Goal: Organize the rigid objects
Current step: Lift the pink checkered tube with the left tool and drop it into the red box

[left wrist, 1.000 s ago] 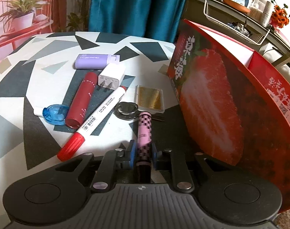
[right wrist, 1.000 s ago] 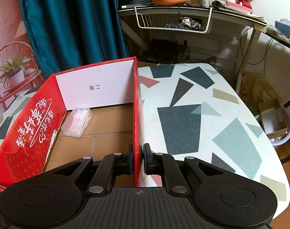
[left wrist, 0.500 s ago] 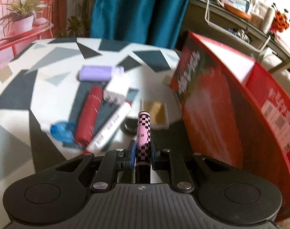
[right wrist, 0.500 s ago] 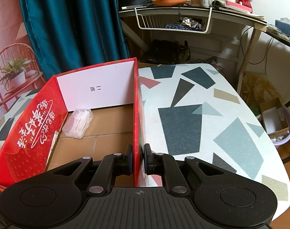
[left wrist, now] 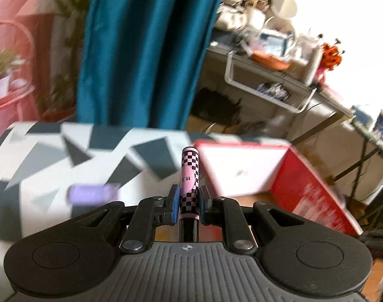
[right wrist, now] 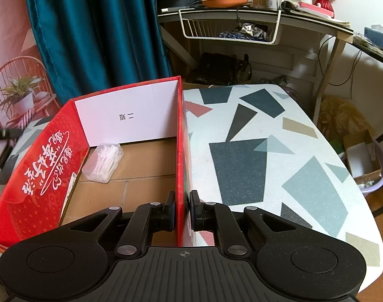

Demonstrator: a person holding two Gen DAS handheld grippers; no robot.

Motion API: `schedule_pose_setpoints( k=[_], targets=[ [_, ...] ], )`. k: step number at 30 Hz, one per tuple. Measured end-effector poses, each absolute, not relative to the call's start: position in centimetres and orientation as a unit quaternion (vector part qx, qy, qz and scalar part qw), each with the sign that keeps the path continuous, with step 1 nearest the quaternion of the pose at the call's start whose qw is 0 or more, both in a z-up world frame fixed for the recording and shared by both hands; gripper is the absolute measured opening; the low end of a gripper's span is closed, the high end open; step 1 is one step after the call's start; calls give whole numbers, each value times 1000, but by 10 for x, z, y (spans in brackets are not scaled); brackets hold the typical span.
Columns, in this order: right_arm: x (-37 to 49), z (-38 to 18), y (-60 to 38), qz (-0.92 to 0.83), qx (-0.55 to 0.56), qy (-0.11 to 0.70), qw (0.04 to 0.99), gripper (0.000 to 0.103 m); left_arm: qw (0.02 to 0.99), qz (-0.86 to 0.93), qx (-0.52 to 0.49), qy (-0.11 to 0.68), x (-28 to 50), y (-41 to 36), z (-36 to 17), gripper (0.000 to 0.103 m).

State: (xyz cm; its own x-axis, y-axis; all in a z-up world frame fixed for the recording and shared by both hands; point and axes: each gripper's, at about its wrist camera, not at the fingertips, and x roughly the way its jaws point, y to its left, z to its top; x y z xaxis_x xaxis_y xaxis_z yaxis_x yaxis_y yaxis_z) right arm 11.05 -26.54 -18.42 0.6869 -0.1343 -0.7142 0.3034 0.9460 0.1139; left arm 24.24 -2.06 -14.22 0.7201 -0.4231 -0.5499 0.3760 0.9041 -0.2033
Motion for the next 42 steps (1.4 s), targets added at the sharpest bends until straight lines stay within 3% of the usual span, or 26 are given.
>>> schedule_pose_setpoints(
  k=[5, 15, 21, 42],
  targets=[
    [111, -184, -265, -120, 110, 377, 912, 10, 921, -247, -27, 300, 255, -55, -133, 17],
    [111, -185, -267, -116, 115, 378, 911, 10, 886, -317, 78, 330, 259, -115, -175, 17],
    [110, -185, -268, -114, 116, 377, 912, 10, 880, -310, 92, 347, 265, -114, -189, 17],
    [111, -185, -268, -115, 118, 378, 911, 11, 892, -302, 53, 331, 260, -90, -164, 18]
  ],
)
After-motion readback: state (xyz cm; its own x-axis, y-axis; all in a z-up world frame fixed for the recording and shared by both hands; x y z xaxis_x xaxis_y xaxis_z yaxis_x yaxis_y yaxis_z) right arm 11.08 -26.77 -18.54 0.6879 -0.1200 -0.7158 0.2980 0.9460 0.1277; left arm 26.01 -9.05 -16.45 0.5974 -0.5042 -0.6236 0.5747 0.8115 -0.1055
